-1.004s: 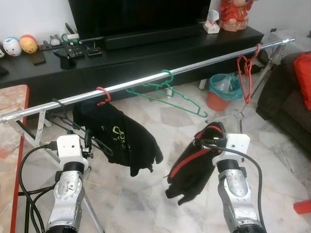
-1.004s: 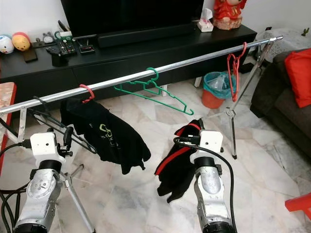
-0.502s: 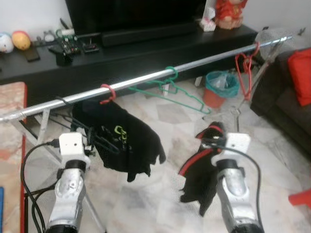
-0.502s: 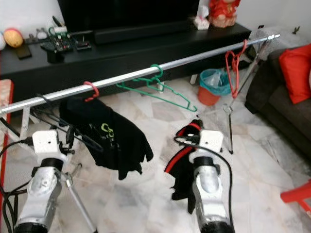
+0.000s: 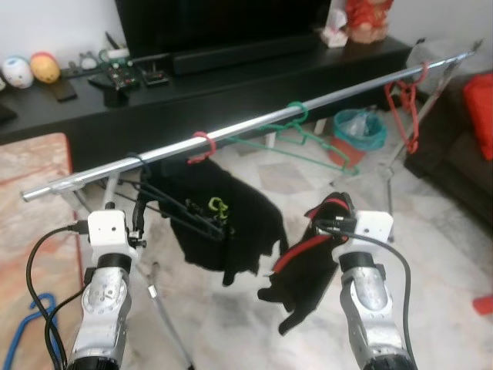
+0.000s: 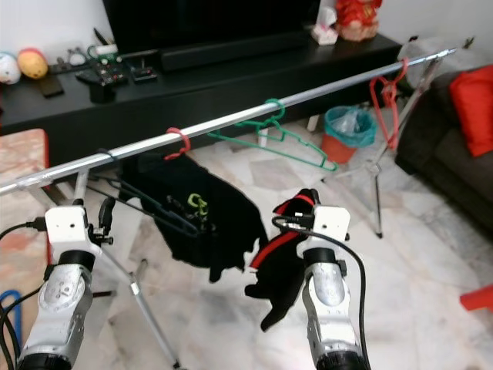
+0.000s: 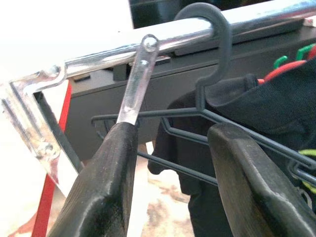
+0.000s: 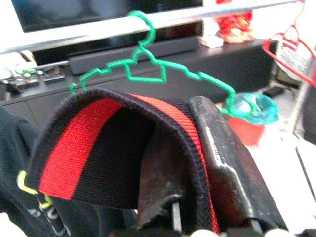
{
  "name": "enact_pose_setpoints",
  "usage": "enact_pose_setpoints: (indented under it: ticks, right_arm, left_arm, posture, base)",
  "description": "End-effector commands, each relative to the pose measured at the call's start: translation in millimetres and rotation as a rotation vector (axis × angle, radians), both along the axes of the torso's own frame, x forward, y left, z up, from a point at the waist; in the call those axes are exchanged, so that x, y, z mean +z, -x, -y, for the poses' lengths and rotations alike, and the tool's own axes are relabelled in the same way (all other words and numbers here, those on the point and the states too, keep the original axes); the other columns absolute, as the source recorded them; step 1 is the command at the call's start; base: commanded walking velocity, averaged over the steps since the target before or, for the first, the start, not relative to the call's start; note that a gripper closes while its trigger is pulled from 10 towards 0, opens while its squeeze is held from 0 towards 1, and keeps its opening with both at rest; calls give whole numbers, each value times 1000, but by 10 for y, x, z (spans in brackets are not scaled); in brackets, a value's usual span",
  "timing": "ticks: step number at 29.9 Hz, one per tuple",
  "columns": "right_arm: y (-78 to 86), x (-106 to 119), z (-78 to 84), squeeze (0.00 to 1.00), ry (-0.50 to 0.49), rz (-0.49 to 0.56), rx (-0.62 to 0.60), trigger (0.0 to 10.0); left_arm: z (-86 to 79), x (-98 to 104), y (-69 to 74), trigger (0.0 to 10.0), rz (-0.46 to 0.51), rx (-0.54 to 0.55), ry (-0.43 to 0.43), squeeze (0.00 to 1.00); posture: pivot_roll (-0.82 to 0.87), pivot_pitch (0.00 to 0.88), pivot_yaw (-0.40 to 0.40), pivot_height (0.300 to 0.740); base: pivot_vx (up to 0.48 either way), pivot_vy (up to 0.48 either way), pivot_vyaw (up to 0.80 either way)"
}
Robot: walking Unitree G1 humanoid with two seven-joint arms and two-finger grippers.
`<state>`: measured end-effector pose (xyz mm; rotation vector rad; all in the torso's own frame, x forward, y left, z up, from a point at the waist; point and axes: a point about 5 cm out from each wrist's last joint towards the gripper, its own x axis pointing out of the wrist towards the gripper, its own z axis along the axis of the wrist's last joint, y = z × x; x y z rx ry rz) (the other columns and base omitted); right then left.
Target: Hang hanger
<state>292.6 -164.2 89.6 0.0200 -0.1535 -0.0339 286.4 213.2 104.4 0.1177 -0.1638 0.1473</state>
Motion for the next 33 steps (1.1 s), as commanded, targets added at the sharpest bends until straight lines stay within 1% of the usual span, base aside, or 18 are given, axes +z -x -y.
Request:
enact_pose_setpoints:
  ticks: [1,3,16,30,33]
  right_arm:
    - [0,50,31,0,0,28,-12,10000]
    - [-1,50,30,0,0,27,-12,10000]
    - [0,47,30,0,-1,28,-12,10000]
    - [2,39,43,0,0,26,-22,10000]
    - [-1,37,69,0,-5,23,-39,10000]
  left_arm:
    - [69,38,-7,10000,12,-29,-29,0]
    - [98,40,-10,10000,13,-43,-28,0]
    - [153,40,-5,10000,17,-61,-16,0]
    - [164,44,-3,10000,17,-65,-24,0]
    - [171,52,-5,10000,21,-69,-27,0]
  posture:
    - [25,80,-1,740]
    - [25,80,-1,740]
    - [25,78,0,740]
    - [26,80,0,740]
    - [27,79,0,740]
  base:
    - [0,0,0]
    - [0,0,0]
    - [0,0,0]
    - [0,0,0]
    - [0,0,0]
